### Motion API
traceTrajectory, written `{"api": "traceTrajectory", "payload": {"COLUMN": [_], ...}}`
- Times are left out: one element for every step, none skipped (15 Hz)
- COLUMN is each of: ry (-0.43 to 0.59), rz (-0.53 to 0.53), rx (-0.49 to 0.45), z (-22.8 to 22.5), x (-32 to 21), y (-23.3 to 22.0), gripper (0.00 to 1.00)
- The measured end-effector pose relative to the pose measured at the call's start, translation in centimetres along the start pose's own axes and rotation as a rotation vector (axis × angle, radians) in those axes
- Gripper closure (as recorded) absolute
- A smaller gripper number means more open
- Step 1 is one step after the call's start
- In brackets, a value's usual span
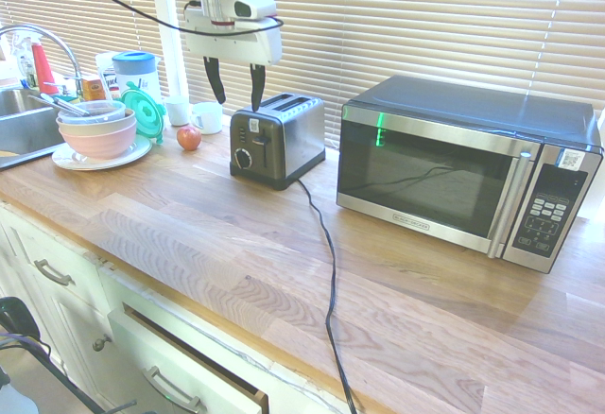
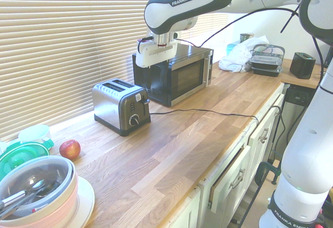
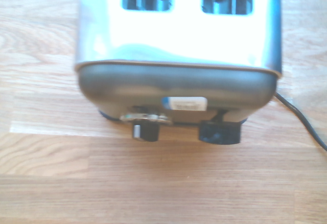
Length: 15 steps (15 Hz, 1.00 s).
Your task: Press the toaster
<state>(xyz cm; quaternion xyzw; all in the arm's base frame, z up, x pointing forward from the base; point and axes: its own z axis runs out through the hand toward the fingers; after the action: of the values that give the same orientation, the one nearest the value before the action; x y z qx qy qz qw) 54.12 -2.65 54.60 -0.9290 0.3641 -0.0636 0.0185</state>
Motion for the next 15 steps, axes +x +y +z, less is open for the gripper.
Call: {"api": "traceTrajectory", "payload": {"ry": [-0.003,-0.007,-0.012,-0.017,-0.019,-0.020,-0.022,-0.021,-0.018,-0.016,-0.013,-0.011,-0.010,-0.010,-0.010], "rz": [-0.001,0.000,0.001,0.003,0.006,0.008,0.008,0.007,0.006,0.006,0.005,0.004,0.003,0.001,0.000], "rx": [-0.002,-0.005,-0.009,-0.012,-0.015,-0.015,-0.016,-0.016,-0.014,-0.011,-0.009,-0.007,-0.007,-0.007,-0.007], "z": [0.2,0.6,1.1,1.6,2.2,2.6,3.0,3.0,3.0,2.8,2.7,2.6,2.5,2.5,2.6], "x": [0.0,0.2,0.3,0.5,0.8,1.0,1.2,1.2,1.3,1.3,1.3,1.4,1.4,1.3,1.3], "y": [-0.2,-0.2,-0.2,-0.3,-0.3,-0.3,-0.4,-0.4,-0.4,-0.5,-0.5,-0.6,-0.6,-0.6,-0.7], "gripper": [1.00,1.00,1.00,1.00,1.00,1.00,1.00,1.00,1.00,1.00,1.00,1.00,1.00,1.00,1.00]}}
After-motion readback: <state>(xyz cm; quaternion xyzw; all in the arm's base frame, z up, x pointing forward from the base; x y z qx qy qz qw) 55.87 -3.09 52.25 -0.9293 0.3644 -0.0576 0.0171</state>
